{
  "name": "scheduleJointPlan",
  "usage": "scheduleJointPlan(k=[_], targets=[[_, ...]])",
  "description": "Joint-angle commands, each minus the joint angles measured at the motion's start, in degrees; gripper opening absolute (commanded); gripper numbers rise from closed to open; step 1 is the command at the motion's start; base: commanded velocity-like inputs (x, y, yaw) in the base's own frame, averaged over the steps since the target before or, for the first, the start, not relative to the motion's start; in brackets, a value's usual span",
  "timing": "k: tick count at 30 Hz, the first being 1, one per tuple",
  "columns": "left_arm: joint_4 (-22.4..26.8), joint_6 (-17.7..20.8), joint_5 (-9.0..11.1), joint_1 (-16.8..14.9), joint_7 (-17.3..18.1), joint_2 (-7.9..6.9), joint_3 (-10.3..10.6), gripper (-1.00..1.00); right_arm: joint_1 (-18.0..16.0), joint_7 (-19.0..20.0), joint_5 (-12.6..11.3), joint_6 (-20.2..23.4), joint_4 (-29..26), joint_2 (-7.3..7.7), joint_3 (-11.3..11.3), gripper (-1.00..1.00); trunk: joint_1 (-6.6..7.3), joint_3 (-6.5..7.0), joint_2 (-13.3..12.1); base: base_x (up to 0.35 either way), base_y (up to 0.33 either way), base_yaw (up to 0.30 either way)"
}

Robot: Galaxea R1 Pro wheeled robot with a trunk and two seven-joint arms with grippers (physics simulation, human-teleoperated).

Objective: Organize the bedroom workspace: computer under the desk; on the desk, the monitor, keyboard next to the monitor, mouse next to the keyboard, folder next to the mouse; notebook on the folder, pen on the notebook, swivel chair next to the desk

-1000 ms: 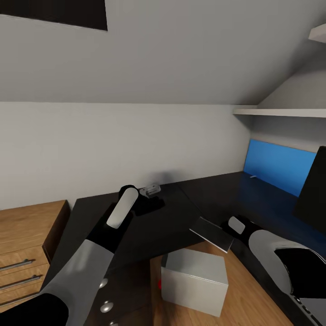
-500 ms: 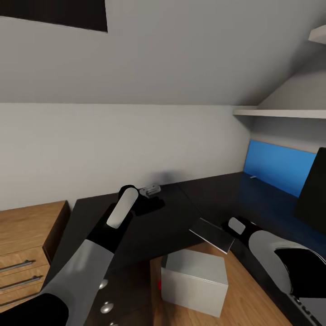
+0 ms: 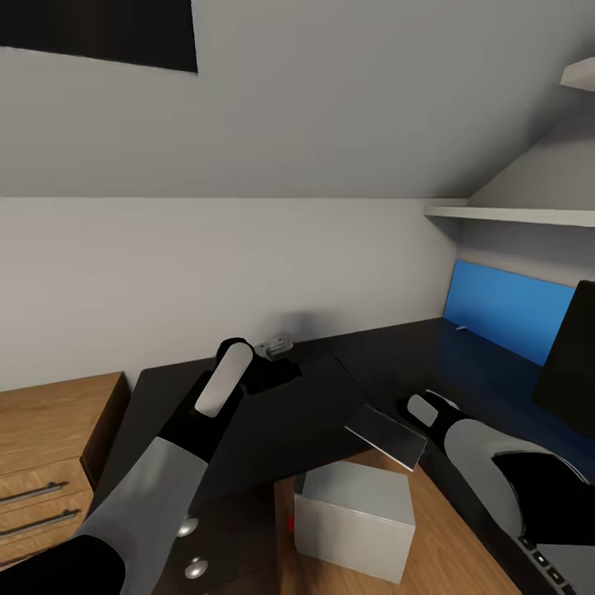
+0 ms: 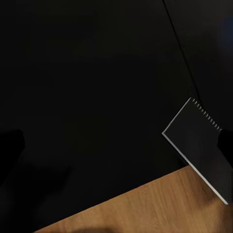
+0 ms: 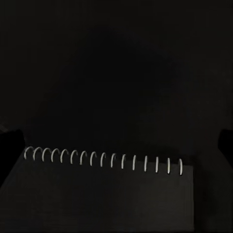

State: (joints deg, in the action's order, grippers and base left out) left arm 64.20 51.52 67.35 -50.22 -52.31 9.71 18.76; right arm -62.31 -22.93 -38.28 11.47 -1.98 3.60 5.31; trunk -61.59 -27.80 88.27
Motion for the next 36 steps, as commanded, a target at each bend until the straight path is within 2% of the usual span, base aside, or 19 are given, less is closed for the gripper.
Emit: scheduleJointPlan(k=[1, 6, 7, 8, 11, 15, 18, 30, 36], targets=[[0.05, -0.01, 0.52, -0.05, -0.62, -0.02, 0.07, 1.00, 0.00, -0.28, -0.25, 0.50, -0.44, -0.14, 0.48, 1.00, 0.23, 0.12, -0.38, 0.000, 0.000, 0.000], [0.10, -0.17, -0.19, -0.05, -0.73, -0.04, 0.72, 1.00, 0.00, -0.28, -0.21, 0.49, -1.20, -0.49, 0.51, 1.00, 1.33, 1.01, -2.39, 0.000, 0.000, 0.000], [0.14, -0.25, -0.53, -0.05, -0.75, -0.04, 1.26, 1.00, 0.00, -0.28, -0.10, 0.49, -1.48, -0.57, 0.50, 1.00, 1.55, 1.19, -2.79, 0.000, 0.000, 0.000], [0.25, -2.06, -0.94, -0.05, -0.80, -0.04, 2.53, 1.00, 0.00, -0.28, 1.14, 0.48, -2.53, -1.05, 0.50, 1.00, 1.77, 1.37, -3.19, 0.000, 0.000, 0.000], [0.29, -4.73, -1.02, -0.05, -0.87, -0.10, 4.01, 1.00, 0.00, -0.32, 2.19, 0.48, -3.03, -1.34, 0.50, 1.00, 2.42, 1.91, -4.39, 0.000, 0.000, 0.000], [0.30, -6.70, -1.12, -0.05, -0.92, -0.23, 6.00, 1.00, 0.00, -0.35, 2.70, 0.53, -3.28, -1.55, 0.54, 1.00, 3.30, 2.63, -6.00, 0.000, 0.000, 0.000], [0.36, -7.29, -1.15, -0.06, -0.94, -0.27, 6.69, 1.00, 0.00, -0.36, 2.88, 0.51, -3.35, -1.69, 0.56, 1.00, 3.96, 3.17, -7.20, 0.000, 0.000, 0.000], [0.10, -7.81, -1.09, -0.06, -0.90, -0.52, 7.20, 1.00, 0.00, -0.36, 3.11, 0.33, -3.60, -2.97, 0.70, 1.00, 6.60, 5.32, -12.01, 0.000, 0.000, 0.000], [-0.94, -7.84, -1.06, -0.05, -0.74, -1.90, 7.23, 1.00, 0.00, -0.46, 4.46, 0.31, -4.82, -3.87, 0.59, 1.00, 7.91, 6.40, -14.42, 0.000, 0.000, 0.000]])
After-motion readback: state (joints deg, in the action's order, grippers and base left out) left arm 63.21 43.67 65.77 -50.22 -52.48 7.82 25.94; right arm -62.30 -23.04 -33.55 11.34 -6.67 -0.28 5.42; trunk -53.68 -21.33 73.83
